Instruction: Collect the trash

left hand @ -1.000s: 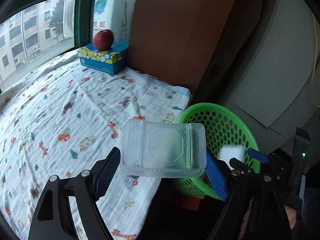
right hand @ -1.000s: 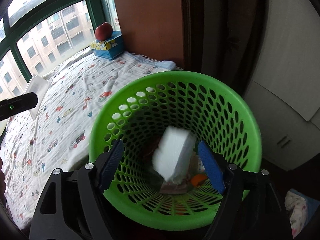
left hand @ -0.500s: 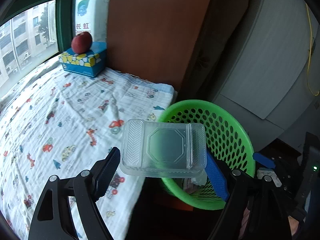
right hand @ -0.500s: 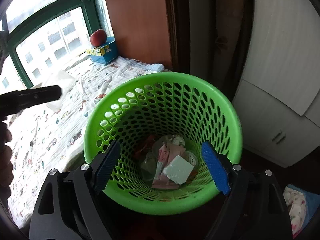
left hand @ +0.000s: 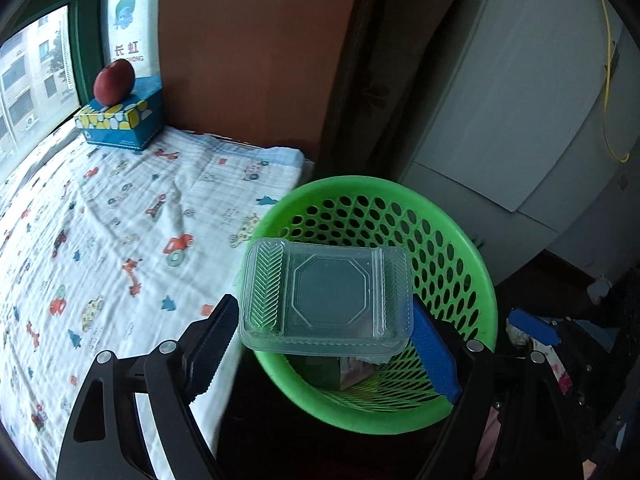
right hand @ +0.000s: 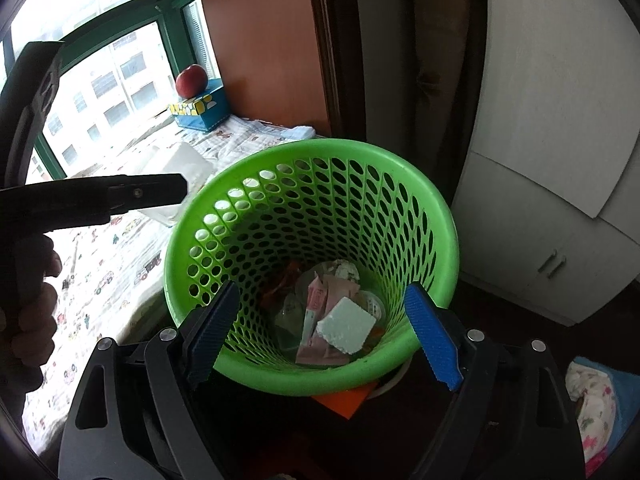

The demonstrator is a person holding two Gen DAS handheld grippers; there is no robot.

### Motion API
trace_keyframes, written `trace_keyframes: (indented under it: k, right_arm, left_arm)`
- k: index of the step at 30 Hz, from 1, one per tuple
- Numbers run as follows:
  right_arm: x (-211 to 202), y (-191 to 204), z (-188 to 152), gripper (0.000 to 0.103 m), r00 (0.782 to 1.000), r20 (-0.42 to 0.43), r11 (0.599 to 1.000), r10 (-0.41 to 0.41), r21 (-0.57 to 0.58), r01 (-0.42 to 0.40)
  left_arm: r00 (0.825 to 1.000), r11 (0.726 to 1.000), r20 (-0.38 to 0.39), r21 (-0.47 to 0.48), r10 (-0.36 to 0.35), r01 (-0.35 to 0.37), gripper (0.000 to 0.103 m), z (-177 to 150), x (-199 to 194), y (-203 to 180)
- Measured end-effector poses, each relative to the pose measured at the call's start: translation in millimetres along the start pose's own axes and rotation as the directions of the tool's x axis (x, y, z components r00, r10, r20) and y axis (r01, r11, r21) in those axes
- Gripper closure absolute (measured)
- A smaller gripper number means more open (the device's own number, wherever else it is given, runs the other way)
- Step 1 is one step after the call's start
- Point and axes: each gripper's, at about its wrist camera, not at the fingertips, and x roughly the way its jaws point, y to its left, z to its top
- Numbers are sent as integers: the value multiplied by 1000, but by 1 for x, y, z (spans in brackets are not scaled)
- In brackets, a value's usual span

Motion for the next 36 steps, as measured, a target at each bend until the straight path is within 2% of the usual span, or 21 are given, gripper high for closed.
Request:
trace_keyframes:
  k: [6, 12, 20, 24, 26, 33, 36]
  right_arm:
    - [1, -3, -6, 19, 1000, -12, 1000, 1, 11, -1]
    - [0, 3, -7, 19, 1000, -14, 1000, 17, 8, -17]
    - [-1, 22, 2, 17, 999, 0, 999, 49, -13, -49]
    - [-2, 33, 8, 17, 998, 9, 998, 66, -24, -65]
    - [-2, 41, 12, 13, 997, 14, 997, 70, -40, -69]
    - [-4, 73, 25, 10, 993, 42, 990, 112, -90, -108]
    - [-4, 88, 29, 8, 991, 53, 986, 126, -115, -119]
  left_arm:
    - [1000, 1000, -2, 7, -27, 27, 14, -1, 3, -6]
    - [1000, 1000, 12, -14, -20, 20, 13, -4, -6, 4]
    - [996, 997, 59, -48, 60, -57, 9, -16, -34, 32]
    - [989, 990, 85, -69, 125, -119, 8, -24, -48, 50]
    - [986, 988, 93, -88, 138, -130, 8, -28, -56, 60]
    - [968, 966, 114, -162, 224, -204, 8, -47, -81, 96]
    - [954, 950, 125, -191, 272, -246, 7, -56, -93, 109]
